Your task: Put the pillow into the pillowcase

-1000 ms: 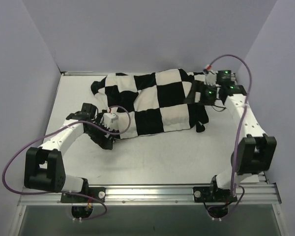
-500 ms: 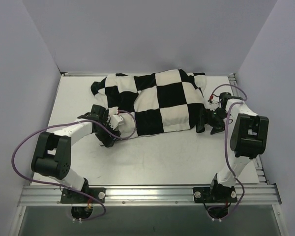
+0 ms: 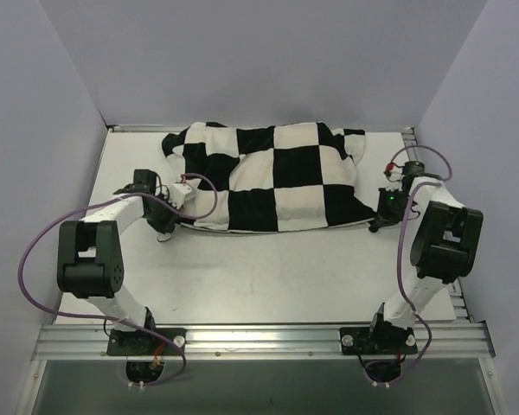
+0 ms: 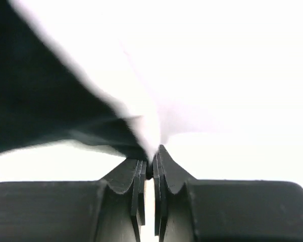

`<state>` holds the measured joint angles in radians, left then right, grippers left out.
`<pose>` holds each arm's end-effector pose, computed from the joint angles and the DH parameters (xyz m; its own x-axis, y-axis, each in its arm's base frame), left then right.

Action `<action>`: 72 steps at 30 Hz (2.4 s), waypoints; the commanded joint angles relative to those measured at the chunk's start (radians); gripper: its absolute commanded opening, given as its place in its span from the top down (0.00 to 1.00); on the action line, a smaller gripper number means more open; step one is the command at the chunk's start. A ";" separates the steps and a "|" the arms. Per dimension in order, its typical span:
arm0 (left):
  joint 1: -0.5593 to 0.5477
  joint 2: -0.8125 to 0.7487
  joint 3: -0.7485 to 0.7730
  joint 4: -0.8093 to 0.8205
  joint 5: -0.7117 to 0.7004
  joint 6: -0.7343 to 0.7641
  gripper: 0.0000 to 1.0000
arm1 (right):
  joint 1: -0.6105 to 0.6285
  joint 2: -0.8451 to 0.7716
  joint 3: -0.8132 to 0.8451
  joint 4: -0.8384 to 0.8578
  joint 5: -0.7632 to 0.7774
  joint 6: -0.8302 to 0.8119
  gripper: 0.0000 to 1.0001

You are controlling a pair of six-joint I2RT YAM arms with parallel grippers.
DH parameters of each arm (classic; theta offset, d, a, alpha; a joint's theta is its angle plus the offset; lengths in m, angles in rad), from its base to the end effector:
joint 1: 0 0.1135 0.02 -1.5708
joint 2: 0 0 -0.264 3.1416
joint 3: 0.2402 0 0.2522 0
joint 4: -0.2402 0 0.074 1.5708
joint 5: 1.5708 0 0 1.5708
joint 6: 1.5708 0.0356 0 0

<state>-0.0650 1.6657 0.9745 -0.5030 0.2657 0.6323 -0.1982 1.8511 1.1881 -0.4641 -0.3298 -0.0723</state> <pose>0.3106 -0.0296 0.1656 -0.6546 0.6141 -0.4410 0.6767 0.7360 0.0204 0.3643 -0.0614 0.1665 -0.8868 0.1084 -0.4493 -0.0141 0.9653 0.2607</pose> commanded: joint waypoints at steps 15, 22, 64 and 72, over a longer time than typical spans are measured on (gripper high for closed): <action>0.240 -0.245 0.499 -0.103 0.210 -0.189 1.00 | -0.230 -0.521 0.391 -0.107 -0.090 -0.154 1.00; 0.292 -0.274 0.946 -0.049 0.230 -0.390 1.00 | -0.385 -0.503 0.940 -0.122 -0.167 0.063 1.00; 0.364 -0.098 0.288 -0.623 0.348 0.226 0.23 | -0.176 -0.300 0.000 -0.576 -0.045 -0.514 0.15; 0.369 -0.109 0.032 -0.562 0.216 0.348 0.21 | -0.015 -0.247 -0.223 -0.389 0.001 -0.350 0.16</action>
<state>0.3031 1.5845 1.0512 -1.0885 0.5095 0.8841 -0.2710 1.5780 0.9833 -0.9058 -0.3431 -0.4877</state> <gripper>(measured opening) 0.796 0.845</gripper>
